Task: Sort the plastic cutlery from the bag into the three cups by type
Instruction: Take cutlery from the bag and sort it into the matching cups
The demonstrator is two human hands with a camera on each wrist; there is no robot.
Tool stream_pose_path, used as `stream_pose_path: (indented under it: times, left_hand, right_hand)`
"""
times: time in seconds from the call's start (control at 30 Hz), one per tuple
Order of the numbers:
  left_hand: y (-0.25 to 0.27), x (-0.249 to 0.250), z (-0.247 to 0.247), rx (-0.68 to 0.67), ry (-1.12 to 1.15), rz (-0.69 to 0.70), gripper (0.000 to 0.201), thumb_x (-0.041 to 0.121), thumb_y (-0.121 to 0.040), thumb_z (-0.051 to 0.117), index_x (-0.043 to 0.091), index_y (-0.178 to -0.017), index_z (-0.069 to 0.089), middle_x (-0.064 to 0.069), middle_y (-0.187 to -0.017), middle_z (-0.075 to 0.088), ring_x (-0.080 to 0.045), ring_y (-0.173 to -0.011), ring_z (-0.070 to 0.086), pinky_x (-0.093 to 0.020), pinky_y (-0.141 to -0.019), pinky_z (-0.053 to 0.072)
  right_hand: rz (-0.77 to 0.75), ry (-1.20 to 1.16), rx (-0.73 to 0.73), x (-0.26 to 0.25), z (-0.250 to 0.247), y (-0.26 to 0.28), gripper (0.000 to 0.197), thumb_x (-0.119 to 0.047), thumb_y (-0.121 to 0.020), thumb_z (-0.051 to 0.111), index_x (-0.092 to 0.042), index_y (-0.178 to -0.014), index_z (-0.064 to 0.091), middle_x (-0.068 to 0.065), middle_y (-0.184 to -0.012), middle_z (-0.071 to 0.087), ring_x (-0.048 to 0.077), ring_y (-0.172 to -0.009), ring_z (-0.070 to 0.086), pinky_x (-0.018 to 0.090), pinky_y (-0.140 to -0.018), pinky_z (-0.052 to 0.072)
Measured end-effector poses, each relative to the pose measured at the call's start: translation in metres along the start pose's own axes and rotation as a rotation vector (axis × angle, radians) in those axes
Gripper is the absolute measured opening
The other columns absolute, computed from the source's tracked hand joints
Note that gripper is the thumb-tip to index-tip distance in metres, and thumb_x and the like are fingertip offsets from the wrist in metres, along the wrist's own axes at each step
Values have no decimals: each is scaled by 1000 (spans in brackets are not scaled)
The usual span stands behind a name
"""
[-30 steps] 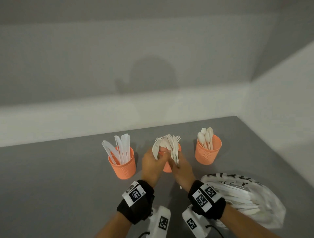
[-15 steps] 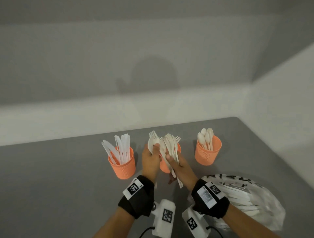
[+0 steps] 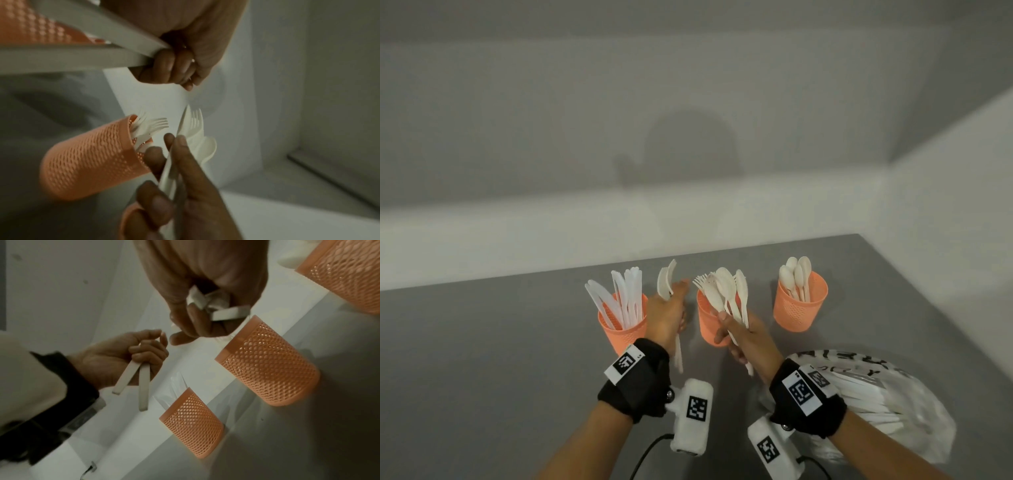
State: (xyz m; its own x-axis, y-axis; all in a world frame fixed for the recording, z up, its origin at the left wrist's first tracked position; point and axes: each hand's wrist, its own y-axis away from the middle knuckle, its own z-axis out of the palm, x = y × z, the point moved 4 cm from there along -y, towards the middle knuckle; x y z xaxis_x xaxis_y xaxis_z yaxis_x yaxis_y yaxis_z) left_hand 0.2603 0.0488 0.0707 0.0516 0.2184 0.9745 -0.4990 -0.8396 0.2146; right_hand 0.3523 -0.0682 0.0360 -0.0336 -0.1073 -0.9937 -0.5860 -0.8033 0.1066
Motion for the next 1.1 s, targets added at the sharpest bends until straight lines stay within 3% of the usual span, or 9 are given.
stream_pose_path:
  times: [0.13, 0.23, 0.37, 0.47, 0.53, 0.63, 0.83, 0.97, 1.1]
  left_hand:
    - [4, 6, 17, -48, -216, 214, 17, 23, -84, 66, 6, -78, 65, 0, -64, 63, -4, -54, 58, -15, -53, 43]
    - [5, 3, 25, -15, -312, 266, 12, 20, -78, 73, 16, -74, 63, 4, -71, 65, -8, -66, 62, -12, -57, 45]
    - [5, 0, 33, -1, -365, 305, 4, 11, -80, 68, 8, -83, 66, -5, -75, 67, -21, -73, 66, -32, -69, 55]
    - [6, -3, 35, -17, -294, 288, 5, 10, -87, 59, 10, -87, 64, -10, -82, 68, -26, -80, 66, -39, -77, 55]
    - [5, -3, 34, -6, -220, 258, 11, 14, -92, 54, 9, -88, 63, -11, -79, 66, -27, -75, 66, -34, -67, 54]
    - [-2, -9, 27, 16, -43, 106, 27, 22, -97, 45, 1, -95, 63, -3, -66, 59, -8, -48, 54, -15, -46, 41]
    - [-10, -11, 8, 80, 204, -177, 44, 45, -92, 50, 14, -61, 45, 6, -36, 41, -10, -38, 40, -22, -49, 36]
    - [-14, -20, 3, 23, 88, -170, 33, 24, -86, 63, 15, -63, 41, 5, -38, 29, -7, -33, 27, -19, -37, 27]
    - [-15, -32, 4, -42, 54, -115, 35, 24, -94, 50, 17, -62, 38, 8, -38, 29, -7, -32, 28, -20, -39, 28]
  right_hand:
    - [-52, -5, 43, -6, 3, -1, 29, -20, -94, 51, -4, -119, 47, 6, -72, 56, 0, -35, 44, 11, -37, 31]
    - [-100, 53, 69, -5, 5, -5, 32, -18, -93, 55, -9, -122, 50, -5, -72, 57, -6, -47, 53, 7, -44, 37]
    - [-115, 99, 58, -5, 10, -3, 9, -20, -98, 44, -19, -102, 52, -11, -51, 56, -1, -40, 49, 9, -43, 35]
    - [-50, 3, 77, -5, 9, -4, 22, -28, -100, 36, -16, -89, 50, -8, -46, 51, 1, -36, 42, 14, -38, 33]
    - [-4, -44, 101, -3, 5, -5, 25, -28, -100, 36, -7, -102, 50, -1, -55, 49, 4, -37, 43, 18, -37, 34]
    - [10, -38, 99, -3, 3, -6, 28, -23, -100, 37, -4, -118, 47, 3, -65, 52, 1, -42, 52, 18, -38, 40]
    - [20, -81, 107, 0, -4, -5, 30, -24, -100, 39, -8, -125, 45, 0, -60, 41, 1, -41, 38, 17, -41, 34]
    - [-41, -20, 83, -13, -12, -1, 29, -25, -98, 45, -13, -123, 50, -11, -53, 45, -1, -37, 42, 10, -38, 30]
    - [-60, 19, 111, -23, -32, -8, 22, -14, -89, 61, -6, -110, 62, 8, -97, 69, -2, -68, 64, 11, -60, 49]
